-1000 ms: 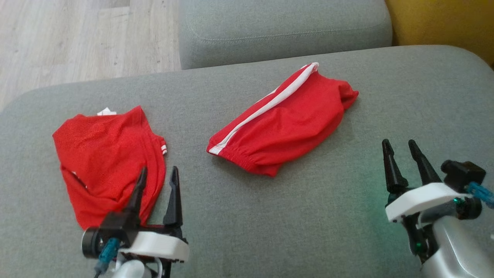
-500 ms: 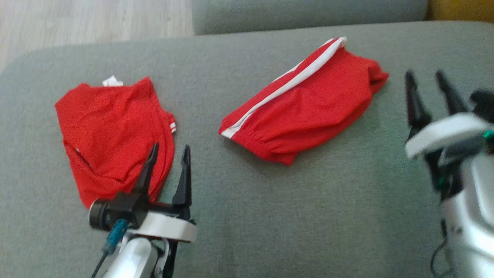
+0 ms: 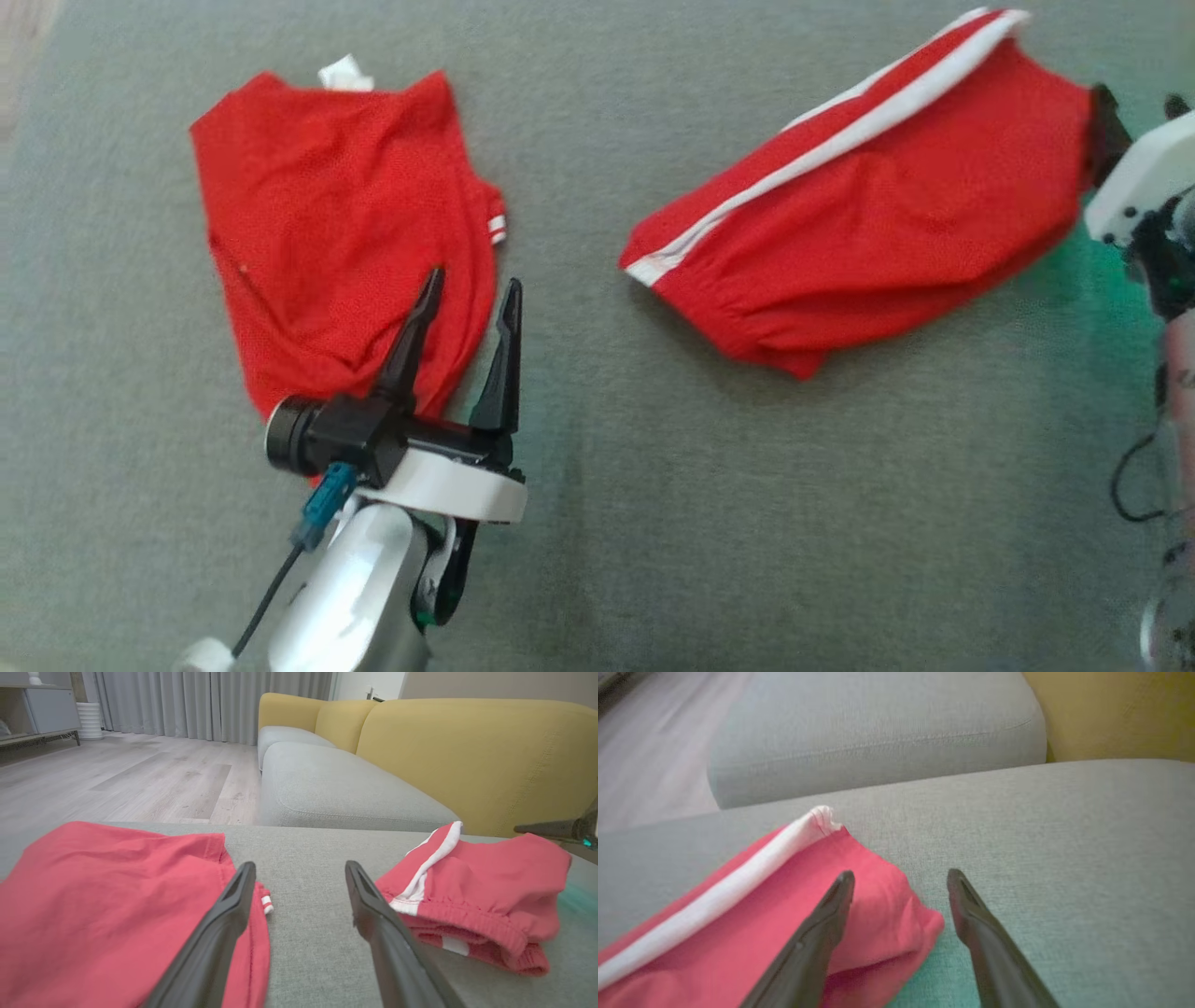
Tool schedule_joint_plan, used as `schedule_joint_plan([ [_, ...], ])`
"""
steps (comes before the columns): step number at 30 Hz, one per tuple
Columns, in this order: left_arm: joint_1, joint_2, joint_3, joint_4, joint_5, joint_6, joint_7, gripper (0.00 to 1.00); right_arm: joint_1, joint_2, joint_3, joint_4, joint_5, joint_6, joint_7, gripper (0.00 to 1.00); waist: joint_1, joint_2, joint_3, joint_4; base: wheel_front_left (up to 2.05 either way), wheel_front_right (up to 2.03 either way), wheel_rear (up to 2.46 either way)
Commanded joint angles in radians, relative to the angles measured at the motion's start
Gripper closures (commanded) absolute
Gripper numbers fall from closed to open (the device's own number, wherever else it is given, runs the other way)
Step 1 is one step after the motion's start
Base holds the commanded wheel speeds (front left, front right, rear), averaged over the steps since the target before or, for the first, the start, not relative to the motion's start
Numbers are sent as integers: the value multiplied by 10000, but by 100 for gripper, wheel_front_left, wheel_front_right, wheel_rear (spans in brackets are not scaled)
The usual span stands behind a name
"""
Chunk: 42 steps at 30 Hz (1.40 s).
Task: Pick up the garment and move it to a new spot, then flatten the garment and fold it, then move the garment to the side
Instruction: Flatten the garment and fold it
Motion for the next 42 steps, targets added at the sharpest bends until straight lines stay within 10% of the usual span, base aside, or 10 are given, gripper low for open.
schedule_joint_plan([
  [1,-344,-4,422,-209,135,-101,-93,0,-446,-166,-59,194,-433,-19,91,0,-3,0,407,439,0,0,0],
  [13,-464,-256,887,66,546,-407,-93,0,-974,-292,33,2705,-1853,-19,423,0,-3,0,540,514,0,0,0],
  [15,-448,-276,1017,120,643,-445,-93,0,-1151,-309,270,2949,-1654,-19,208,100,-3,0,457,409,0,0,0],
  [33,175,-333,1573,188,1021,-639,-93,0,-527,-2335,-748,3436,-670,-19,-1841,100,-3,0,-616,-680,0,0,0],
  [42,332,-318,1677,237,1245,-770,-93,0,-193,-1871,-1690,3678,-1032,-19,-2712,100,-3,0,-826,-785,0,0,0],
])
